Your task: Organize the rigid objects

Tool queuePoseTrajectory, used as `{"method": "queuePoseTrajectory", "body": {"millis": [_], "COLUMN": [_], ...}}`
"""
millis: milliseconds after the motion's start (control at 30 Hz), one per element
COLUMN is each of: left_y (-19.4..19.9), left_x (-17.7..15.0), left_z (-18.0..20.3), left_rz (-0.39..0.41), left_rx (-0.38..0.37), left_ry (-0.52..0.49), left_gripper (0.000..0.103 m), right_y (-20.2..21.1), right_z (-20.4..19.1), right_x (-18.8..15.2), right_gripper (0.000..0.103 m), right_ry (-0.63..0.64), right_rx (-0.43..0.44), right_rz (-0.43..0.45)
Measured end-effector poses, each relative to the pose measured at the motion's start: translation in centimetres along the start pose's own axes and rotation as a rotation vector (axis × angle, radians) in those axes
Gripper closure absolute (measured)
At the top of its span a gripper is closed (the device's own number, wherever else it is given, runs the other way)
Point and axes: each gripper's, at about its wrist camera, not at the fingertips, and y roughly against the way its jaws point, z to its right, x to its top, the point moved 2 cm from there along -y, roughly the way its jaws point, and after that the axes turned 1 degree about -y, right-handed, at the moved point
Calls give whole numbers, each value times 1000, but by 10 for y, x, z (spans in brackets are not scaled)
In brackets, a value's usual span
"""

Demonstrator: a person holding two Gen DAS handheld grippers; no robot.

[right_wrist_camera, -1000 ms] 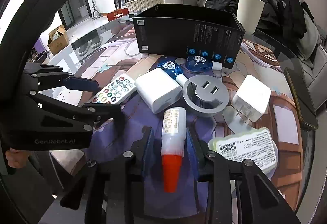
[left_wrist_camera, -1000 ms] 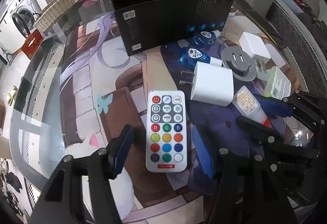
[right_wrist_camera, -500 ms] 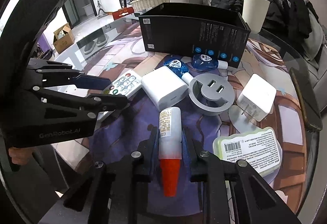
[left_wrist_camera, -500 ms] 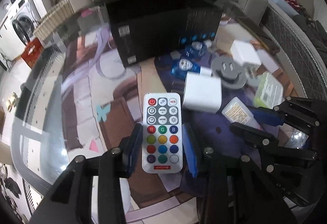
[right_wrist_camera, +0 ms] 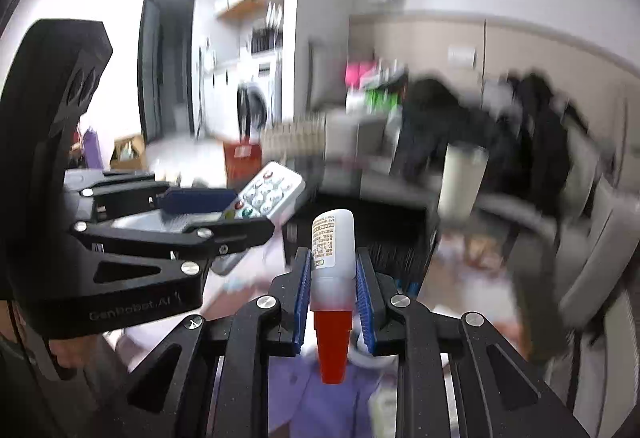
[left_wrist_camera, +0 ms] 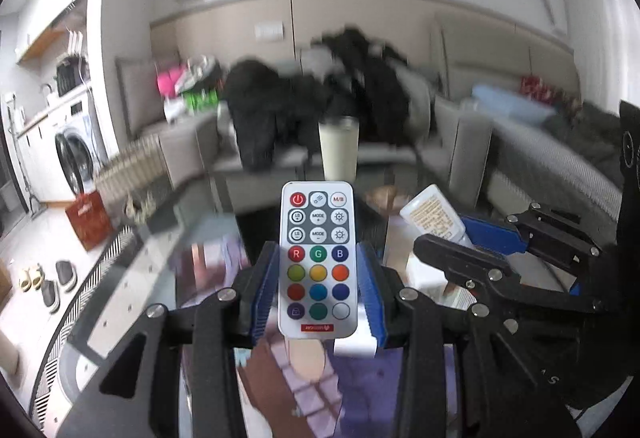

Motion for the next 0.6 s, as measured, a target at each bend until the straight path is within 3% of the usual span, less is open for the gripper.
{"method": "queuePoseTrajectory", "body": {"millis": [100, 200, 500, 600], "left_y": [20, 30, 18, 6], "left_x": [7, 9, 15, 13], "left_z": [-6, -9, -15, -13], "left_rz": [95, 137, 117, 84], "left_rx": [23, 27, 17, 12], "left_ry": [5, -5, 24, 46], "left_gripper": [65, 65, 65, 65], "right_y": [21, 38, 40, 23], "right_z": [-1, -3, 1, 8], "right_x": [15, 23, 30, 31], "right_gripper": [82, 82, 86, 93], "right_ry": [15, 32, 13, -15], "right_rx": [-32, -48, -58, -57], "right_rz": [116, 189, 180, 120]}}
